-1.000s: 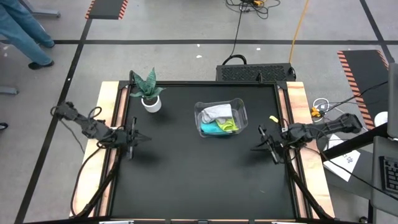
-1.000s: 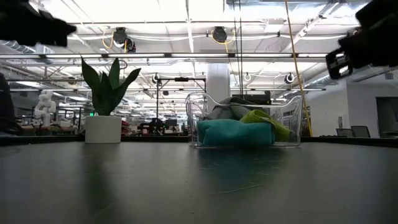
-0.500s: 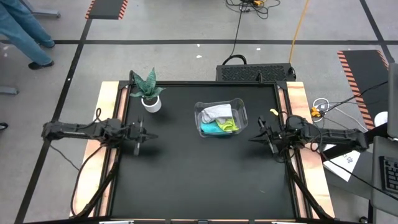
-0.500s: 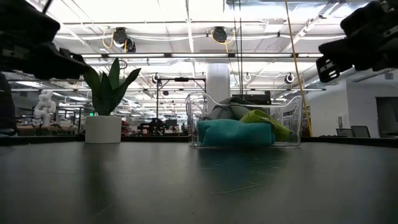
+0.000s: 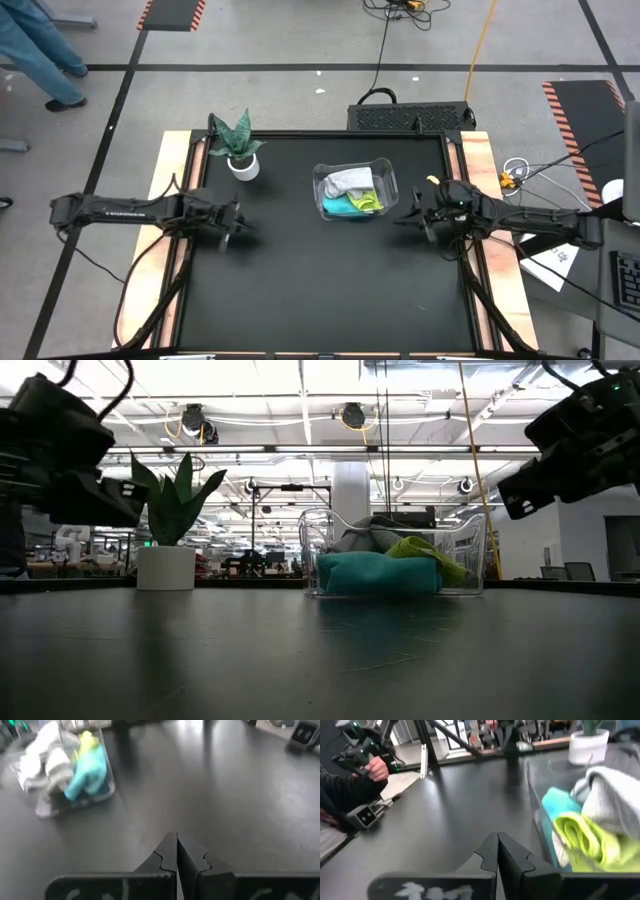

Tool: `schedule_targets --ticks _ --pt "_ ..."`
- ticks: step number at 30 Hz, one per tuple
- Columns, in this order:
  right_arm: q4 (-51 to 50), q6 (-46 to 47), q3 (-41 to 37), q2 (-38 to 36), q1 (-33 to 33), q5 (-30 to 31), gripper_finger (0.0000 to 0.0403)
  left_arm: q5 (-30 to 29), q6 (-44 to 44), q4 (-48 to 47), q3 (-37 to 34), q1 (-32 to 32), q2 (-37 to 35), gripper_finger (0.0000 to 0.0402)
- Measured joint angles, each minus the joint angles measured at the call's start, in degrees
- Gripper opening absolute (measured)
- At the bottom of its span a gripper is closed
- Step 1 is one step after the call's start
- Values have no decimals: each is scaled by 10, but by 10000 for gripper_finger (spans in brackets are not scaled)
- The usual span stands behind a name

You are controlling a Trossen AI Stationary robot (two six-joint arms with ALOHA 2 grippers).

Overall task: Fold microfiber towels
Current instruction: Return to Home Position

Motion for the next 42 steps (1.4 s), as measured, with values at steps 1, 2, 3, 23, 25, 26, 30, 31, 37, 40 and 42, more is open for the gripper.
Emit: schedule_targets --ticks 1,2,3,23,25,26,30,31,37,40,42 --pt "15 -1 0 7 0 0 0 0 0 8 0 2 15 4" --pt "32 -3 0 14 0 -1 0 1 0 26 0 3 28 3" --pt "47 -3 0 21 0 -5 0 6 2 40 0 4 37 2" --pt "170 50 0 49 0 -73 0 8 53 -37 16 28 -153 2" --pt "171 47 0 48 0 -73 0 3 49 -88 29 28 -187 1" --pt "174 44 0 48 0 -73 0 0 49 -109 36 28 -203 1" --pt "185 36 0 42 -1 -73 0 -6 54 -168 68 28 -261 1" --pt "189 36 0 40 -3 -72 0 -5 54 -167 73 27 -259 1" --pt "191 40 0 30 -12 -86 0 -6 61 -181 72 27 -259 1" --pt "192 48 0 30 -11 -87 0 -7 60 -180 72 27 -260 1" --pt "190 49 0 30 -11 -87 0 -7 60 -181 72 27 -260 1"
